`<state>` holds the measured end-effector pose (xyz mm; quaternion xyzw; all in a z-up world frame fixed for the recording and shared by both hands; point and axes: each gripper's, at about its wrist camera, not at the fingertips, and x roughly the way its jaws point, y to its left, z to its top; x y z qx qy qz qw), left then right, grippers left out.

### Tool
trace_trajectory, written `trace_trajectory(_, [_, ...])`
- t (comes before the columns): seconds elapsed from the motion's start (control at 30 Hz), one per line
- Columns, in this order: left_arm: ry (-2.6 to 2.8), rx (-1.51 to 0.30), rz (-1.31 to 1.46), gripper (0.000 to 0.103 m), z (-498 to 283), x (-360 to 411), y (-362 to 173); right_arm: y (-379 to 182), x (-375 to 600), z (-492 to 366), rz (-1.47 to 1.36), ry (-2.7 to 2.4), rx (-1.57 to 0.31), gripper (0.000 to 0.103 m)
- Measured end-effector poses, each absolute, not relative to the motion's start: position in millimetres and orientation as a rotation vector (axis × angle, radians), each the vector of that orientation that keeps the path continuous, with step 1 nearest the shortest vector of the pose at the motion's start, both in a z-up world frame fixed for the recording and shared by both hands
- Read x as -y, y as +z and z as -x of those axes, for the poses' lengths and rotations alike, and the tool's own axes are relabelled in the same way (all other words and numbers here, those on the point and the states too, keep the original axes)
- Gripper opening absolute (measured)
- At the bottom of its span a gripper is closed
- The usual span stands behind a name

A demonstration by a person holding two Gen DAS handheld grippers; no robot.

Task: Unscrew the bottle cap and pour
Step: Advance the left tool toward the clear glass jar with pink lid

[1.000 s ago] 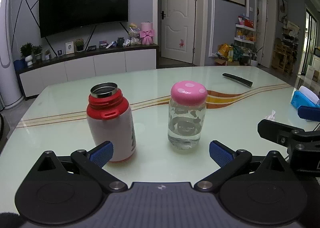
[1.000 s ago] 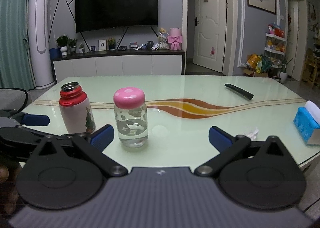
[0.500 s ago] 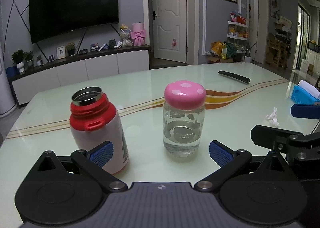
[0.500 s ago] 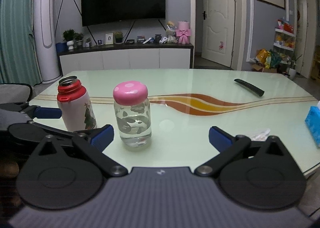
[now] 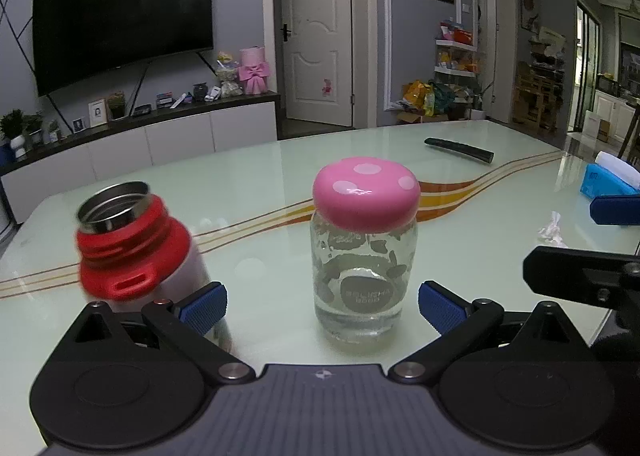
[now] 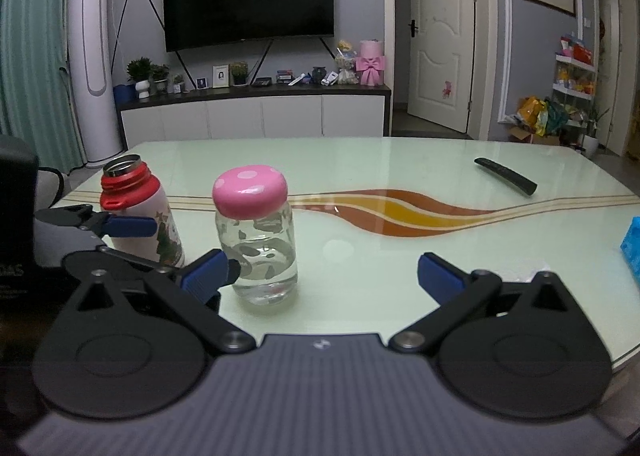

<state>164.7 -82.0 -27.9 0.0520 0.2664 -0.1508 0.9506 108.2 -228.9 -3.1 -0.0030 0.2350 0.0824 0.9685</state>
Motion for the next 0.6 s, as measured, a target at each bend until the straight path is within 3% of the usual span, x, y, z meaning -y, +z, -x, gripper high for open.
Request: trace_trajectory(0.6, [-0.359, -0.525, -0.132, 0.094, -187, 115, -49, -5, 233, -125, 0.03, 0.144, -0.488, 0.103])
